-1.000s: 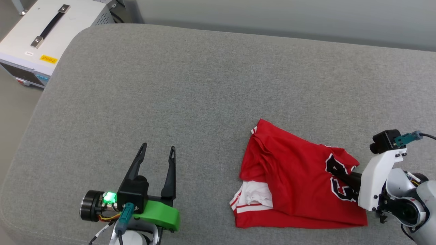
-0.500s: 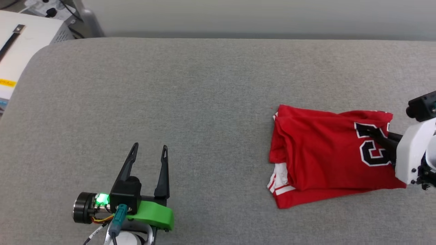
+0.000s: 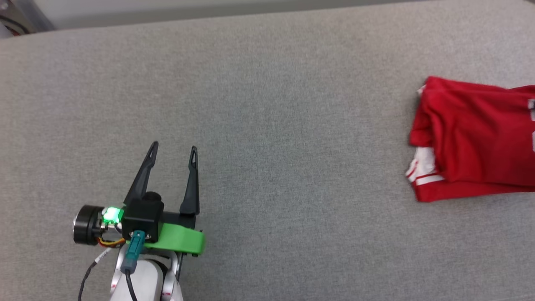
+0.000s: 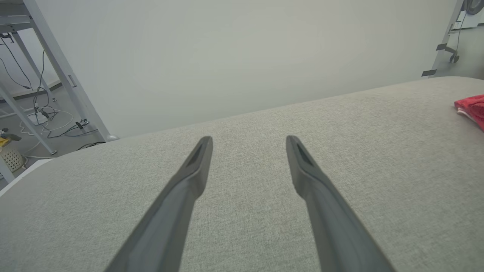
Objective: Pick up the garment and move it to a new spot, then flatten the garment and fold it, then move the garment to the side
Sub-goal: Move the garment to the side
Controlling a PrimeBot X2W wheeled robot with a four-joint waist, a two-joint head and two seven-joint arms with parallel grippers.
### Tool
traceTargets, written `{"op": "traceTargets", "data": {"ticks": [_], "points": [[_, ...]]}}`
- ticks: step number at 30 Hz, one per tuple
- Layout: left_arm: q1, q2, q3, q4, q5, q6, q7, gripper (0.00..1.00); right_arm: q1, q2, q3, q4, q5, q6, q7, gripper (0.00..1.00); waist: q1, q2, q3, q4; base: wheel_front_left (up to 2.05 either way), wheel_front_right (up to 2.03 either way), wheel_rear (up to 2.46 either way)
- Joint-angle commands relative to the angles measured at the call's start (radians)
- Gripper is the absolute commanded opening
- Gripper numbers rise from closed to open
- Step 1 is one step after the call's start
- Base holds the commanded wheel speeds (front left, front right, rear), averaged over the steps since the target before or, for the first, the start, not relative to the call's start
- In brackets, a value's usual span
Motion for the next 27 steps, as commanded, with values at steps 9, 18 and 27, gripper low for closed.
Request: {"op": "traceTargets", "data": {"ticks": [9,18,27], "points": [[-0.067,0.035,0.004,-0.057,0.017,0.007,-0.006,1.0,-0.125,-0.063,-0.064,0.173,-0.116,-0.001,0.0,0.0,0.0,-0.0001,0.183,0.005,0.0,0.0,0.0],[-0.108,0.053,0.0,-0.082,0.018,0.014,-0.006,1.0,-0.249,-0.105,-0.114,0.344,-0.226,-0.001,-0.05,0.0,0.0,-0.0001,0.251,0.015,0.0,0.0,0.0],[-0.119,0.058,-0.008,-0.073,0.01,0.022,-0.006,1.0,-0.317,-0.088,-0.104,0.468,-0.264,-0.001,-0.146,0.42,0.0,-0.0001,0.248,0.024,0.0,0.0,0.0]]}}
